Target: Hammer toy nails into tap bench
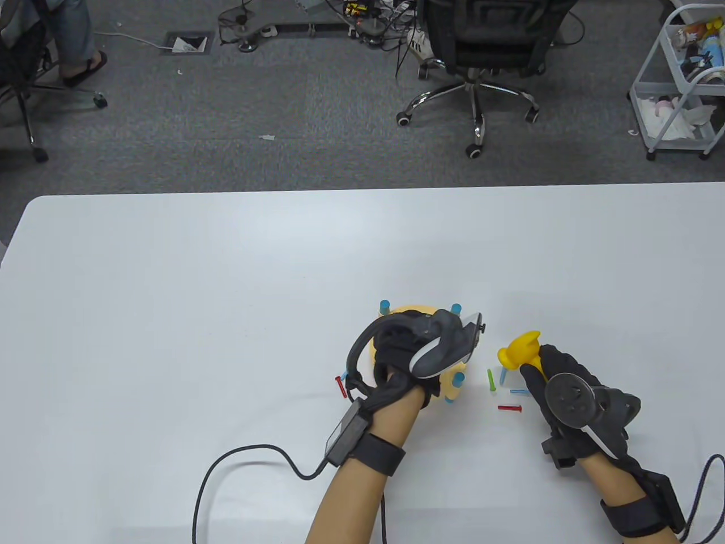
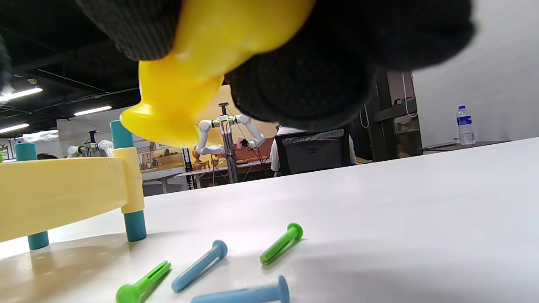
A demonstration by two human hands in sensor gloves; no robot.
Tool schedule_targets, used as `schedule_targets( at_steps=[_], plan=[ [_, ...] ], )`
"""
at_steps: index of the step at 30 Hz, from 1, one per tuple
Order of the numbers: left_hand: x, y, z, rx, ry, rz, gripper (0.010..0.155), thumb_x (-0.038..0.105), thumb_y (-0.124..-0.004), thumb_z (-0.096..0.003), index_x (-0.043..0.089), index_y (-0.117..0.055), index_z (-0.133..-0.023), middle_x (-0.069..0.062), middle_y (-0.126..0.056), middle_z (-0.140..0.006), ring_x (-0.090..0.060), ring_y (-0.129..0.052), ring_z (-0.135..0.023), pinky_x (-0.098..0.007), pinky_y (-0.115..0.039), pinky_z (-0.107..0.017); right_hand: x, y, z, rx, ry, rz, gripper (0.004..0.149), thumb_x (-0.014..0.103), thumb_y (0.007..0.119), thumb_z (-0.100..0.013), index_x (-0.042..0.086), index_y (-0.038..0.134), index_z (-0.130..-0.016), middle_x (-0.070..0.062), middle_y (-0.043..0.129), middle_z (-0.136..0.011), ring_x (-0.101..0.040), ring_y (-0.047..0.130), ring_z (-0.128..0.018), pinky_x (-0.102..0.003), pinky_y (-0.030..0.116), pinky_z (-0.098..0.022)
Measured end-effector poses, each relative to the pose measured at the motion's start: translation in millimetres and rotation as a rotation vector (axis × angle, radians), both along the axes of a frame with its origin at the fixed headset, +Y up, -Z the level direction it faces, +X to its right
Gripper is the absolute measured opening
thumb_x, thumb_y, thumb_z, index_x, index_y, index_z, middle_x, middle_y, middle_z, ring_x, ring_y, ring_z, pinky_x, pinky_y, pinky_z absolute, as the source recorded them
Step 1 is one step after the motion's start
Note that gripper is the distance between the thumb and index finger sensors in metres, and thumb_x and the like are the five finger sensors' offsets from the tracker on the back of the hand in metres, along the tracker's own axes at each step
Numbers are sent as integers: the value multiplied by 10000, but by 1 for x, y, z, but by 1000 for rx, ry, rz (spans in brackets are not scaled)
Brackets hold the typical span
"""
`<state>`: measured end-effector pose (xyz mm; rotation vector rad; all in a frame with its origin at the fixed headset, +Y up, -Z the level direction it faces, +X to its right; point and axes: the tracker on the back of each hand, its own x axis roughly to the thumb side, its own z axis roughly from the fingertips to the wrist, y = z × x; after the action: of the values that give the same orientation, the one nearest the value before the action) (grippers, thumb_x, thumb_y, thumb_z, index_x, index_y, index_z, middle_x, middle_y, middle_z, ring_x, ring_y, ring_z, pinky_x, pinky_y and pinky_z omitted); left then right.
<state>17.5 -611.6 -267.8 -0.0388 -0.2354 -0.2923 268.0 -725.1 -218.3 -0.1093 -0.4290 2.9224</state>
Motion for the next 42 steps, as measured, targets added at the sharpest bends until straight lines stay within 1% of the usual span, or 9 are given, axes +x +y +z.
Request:
schedule_targets(
  at_steps=[4, 7, 10, 17, 21, 28, 34, 38, 42],
  plan=[
    [-49, -4, 8, -71, -23, 263, 546, 513, -763, -352, 225, -750, -816, -136, -895, -779, -200, -954, -499, -388, -807, -362, 0, -1, 0, 3, -6, 6, 623, 516, 627, -444, 108, 728, -904, -92, 914, -676, -191, 978, -366, -281, 853, -254],
    [-70, -36, 7, -114, -42, 466, 605, 539, -772, -344, 206, -726, -848, -160, -858, -818, -223, -931, -535, -402, -788, -383, -2, -2, 1, 11, -7, 15, 624, 516, 627, -443, 108, 728, -904, -90, 914, -676, -190, 978, -366, -280, 853, -253],
    [-81, -56, 9, -96, -65, 555, 641, 547, -782, -338, 199, -709, -872, -168, -835, -845, -235, -919, -557, -411, -779, -396, -3, -2, 1, 12, -7, 17, 624, 516, 626, -442, 107, 728, -903, -90, 914, -676, -190, 979, -365, -280, 853, -255],
    [-77, -87, 9, -74, -138, 604, 617, 489, -815, -347, 201, -709, -882, -163, -835, -850, -221, -920, -555, -407, -784, -394, -4, -7, -1, -1, -4, 34, 624, 516, 626, -441, 109, 729, -902, -90, 915, -674, -189, 978, -365, -280, 853, -253],
    [-73, -93, 7, -28, -141, 538, 567, 440, -834, -353, 210, -729, -860, -150, -857, -810, -205, -929, -539, -404, -795, -388, -6, -8, 0, 3, 5, 40, 624, 516, 626, -442, 108, 728, -902, -88, 915, -674, -189, 978, -365, -280, 854, -253],
    [-79, -102, 6, -17, -138, 581, 519, 420, -849, -352, 221, -772, -826, -131, -869, -786, -193, -943, -504, -404, -807, -387, -22, -3, 2, 64, 80, 45, 623, 519, 626, -439, 119, 720, -908, -82, 908, -685, -189, 975, -379, -282, 851, -267],
    [-78, -108, 6, 22, -151, 568, 499, 416, -855, -343, 224, -796, -800, -127, -883, -740, -171, -959, -458, -392, -824, -364, -63, 32, 2, 161, 176, 86, 621, 518, 631, -440, 125, 713, -914, -81, 902, -698, -194, 971, -397, -289, 849, -287],
    [-77, -110, 7, 38, -154, 553, 494, 420, -853, -343, 228, -801, -795, -125, -886, -734, -162, -962, -449, -385, -830, -360, -105, 46, -11, 87, 233, 174, 622, 516, 638, -438, 128, 713, -918, -82, 901, -704, -198, 970, -408, -295, 848, -297],
    [-77, -111, 7, 44, -156, 549, 494, 423, -854, -341, 230, -803, -793, -121, -889, -730, -158, -964, -445, -382, -833, -358, -136, 49, -21, 67, 210, 271, 621, 515, 640, -439, 129, 712, -919, -84, 900, -706, -199, 970, -410, -297, 848, -297]
  ],
)
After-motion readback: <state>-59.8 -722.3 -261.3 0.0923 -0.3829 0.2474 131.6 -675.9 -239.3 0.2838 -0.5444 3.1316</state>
